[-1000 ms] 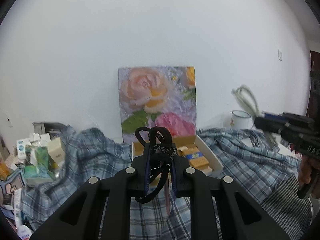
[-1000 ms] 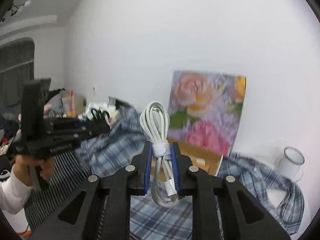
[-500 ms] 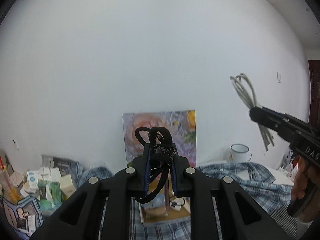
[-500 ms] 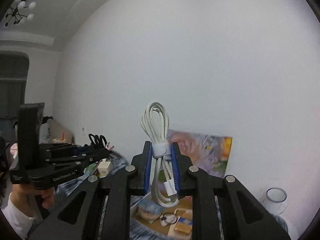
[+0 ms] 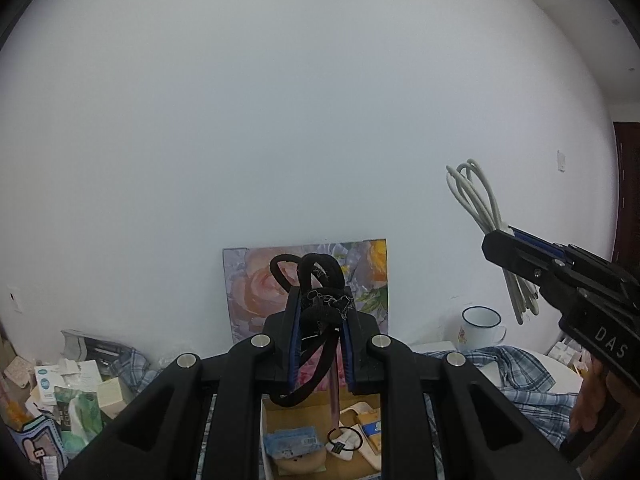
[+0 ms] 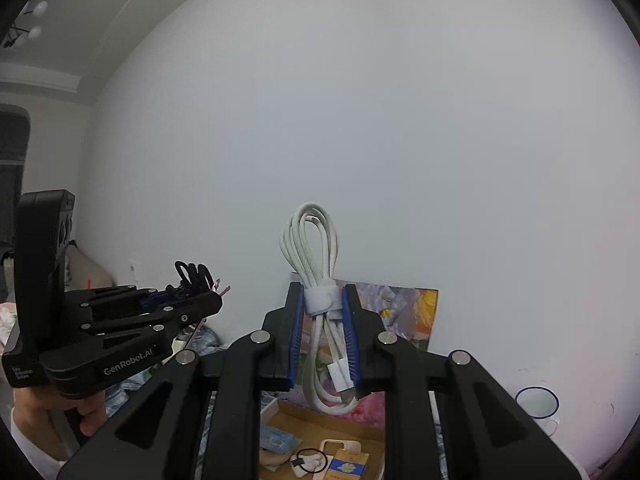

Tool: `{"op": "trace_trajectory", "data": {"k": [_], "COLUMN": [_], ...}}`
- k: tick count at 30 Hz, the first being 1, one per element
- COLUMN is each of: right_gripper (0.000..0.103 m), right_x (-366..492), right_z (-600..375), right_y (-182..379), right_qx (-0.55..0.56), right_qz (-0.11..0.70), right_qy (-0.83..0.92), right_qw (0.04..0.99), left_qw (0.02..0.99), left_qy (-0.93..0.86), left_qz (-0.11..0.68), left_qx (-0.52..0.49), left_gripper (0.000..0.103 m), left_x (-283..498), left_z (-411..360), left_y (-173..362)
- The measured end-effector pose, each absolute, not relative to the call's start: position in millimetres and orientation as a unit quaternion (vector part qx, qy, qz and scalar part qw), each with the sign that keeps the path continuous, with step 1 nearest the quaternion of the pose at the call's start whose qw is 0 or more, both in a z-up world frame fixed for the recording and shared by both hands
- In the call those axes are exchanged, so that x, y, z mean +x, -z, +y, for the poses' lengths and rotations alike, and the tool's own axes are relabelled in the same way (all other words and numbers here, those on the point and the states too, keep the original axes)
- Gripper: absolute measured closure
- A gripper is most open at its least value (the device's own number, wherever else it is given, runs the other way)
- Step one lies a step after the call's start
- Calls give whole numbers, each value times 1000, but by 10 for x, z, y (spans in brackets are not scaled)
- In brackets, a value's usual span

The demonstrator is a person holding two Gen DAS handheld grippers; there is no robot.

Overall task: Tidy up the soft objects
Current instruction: 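Carry both cables up and over the box with both grippers, then lower the black and white cables into the box with both grippers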

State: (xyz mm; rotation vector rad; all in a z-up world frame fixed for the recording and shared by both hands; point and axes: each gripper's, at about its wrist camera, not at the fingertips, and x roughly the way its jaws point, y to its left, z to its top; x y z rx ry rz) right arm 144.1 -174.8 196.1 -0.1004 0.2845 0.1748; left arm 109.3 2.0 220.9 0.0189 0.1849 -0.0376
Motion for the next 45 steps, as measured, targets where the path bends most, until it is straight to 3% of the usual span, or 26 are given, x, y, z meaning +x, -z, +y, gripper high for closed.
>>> {"op": "trace_trajectory", "data": {"k": [45], "right_gripper": [85], "right_x": [2571], "right_z": [-1879], "right_y": [328], "right_qx": [8], "right_qz": [421], "right_qy": [-97], "right_qw": [902], "left_qw": [938], "left_qy": [8], "left_qz": [346], "left_qx": [-34], "left_gripper": [85], "left_x": [2609], "left_z": [304], "left_y": [-176]}}
